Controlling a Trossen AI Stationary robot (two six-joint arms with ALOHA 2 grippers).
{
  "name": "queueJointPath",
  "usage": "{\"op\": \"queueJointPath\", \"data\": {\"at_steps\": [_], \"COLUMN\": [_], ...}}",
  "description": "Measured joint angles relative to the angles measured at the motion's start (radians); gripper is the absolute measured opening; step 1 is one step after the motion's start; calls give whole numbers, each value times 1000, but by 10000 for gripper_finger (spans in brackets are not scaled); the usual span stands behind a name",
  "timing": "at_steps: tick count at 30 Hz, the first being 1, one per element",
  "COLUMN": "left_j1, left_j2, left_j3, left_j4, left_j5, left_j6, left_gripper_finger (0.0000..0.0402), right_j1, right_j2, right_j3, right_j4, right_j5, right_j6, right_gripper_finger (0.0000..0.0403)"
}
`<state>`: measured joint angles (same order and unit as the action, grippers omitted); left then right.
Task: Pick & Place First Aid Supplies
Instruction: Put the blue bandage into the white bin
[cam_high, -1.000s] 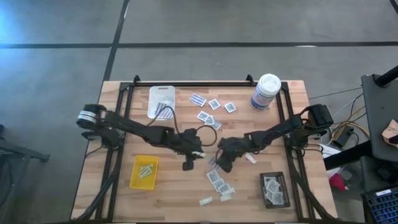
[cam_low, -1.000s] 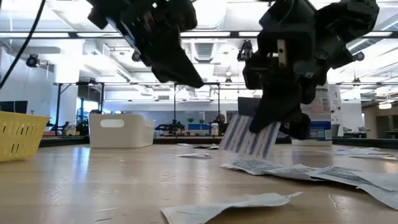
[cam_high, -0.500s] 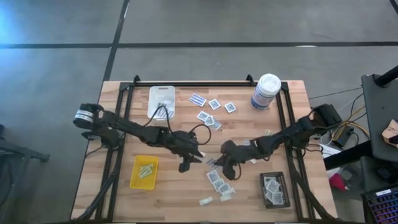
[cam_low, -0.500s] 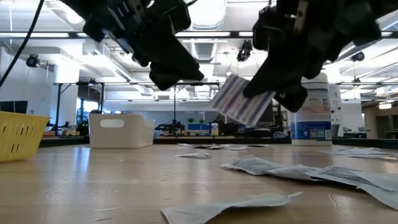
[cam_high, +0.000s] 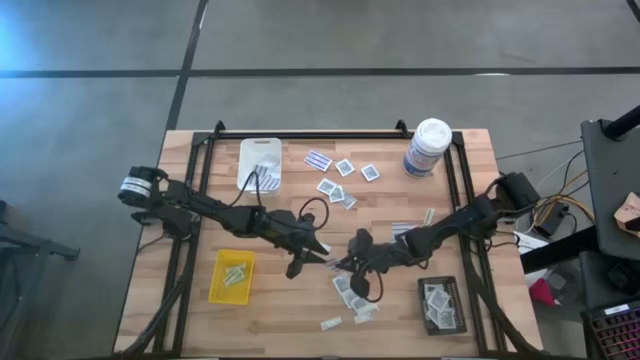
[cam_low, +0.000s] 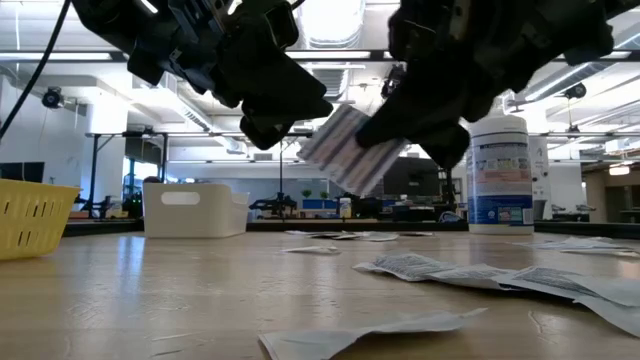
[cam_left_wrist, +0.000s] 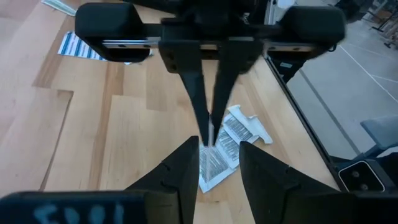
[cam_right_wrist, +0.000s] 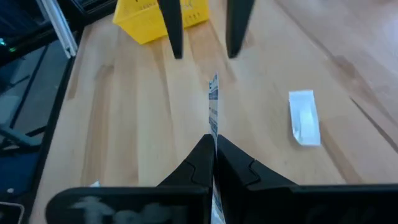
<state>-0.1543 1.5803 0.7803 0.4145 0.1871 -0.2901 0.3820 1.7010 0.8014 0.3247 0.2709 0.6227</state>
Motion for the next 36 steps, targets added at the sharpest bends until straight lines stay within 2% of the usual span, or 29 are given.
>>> {"op": "queueJointPath", "data": {"at_steps": [4, 16, 20, 27, 36], "left_j1": [0, 0, 0, 0, 0], "left_j2": [0, 0, 0, 0, 0], "left_j3": [0, -2, -2, -2, -2], "left_j4": [-8, -43, -60, -65, -74], "left_j5": [-1, -1, -1, 5, 5], "left_j6": [-6, -29, -68, -65, -62], "left_gripper_finger": [122, 117, 90, 7, 1], "right_j1": [-1, -3, -3, -4, -4], "right_j2": [14, 7, 7, 7, 7], "right_j3": [39, 78, 74, 66, 66], "right_j4": [-5, -6, -6, -7, -11], "right_j5": [49, 72, 72, 72, 72], "right_j6": [-9, -51, -50, -23, 10], "right_gripper_finger": [8, 8, 8, 9, 21]}}
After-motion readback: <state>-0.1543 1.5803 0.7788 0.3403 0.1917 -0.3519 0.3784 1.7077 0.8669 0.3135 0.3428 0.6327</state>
